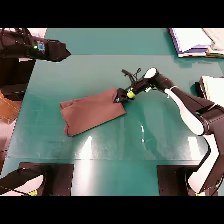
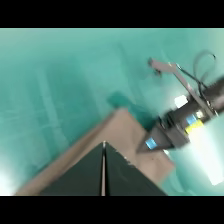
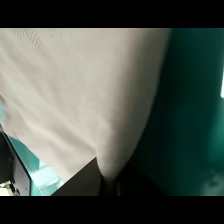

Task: Fold the shirts.

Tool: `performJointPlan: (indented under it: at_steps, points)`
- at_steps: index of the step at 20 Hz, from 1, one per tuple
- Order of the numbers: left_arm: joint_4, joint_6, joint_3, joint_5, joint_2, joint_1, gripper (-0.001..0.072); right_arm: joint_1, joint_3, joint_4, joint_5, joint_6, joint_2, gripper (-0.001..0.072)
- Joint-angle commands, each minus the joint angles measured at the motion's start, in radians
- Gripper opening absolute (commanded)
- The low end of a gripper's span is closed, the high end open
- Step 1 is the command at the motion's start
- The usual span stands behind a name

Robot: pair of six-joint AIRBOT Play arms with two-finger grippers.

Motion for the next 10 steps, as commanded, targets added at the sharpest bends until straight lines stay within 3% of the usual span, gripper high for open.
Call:
performJointPlan:
  at_steps: [1,4,7,10]
  points:
    - [-0.007,0.008,0.000,0.025,-0.001,-0.086,0.0022,-0.063,0.100,0.006,0.020,0.009,0.028,0.0016]
    - [-0.008,0.027,0.000,0.031,-0.001,-0.168,0.0022,-0.220,0.133,-0.083,0.020,0.065,0.147,0.0016]
    - [-0.008,0.026,0.000,0.037,-0.001,-0.223,0.0023,-0.426,0.135,-0.278,0.037,0.132,0.287,0.0016]
    - [-0.015,0.025,0.000,0.052,-0.001,-0.243,0.0023,-0.665,0.135,-0.330,0.035,0.137,0.389,0.0016]
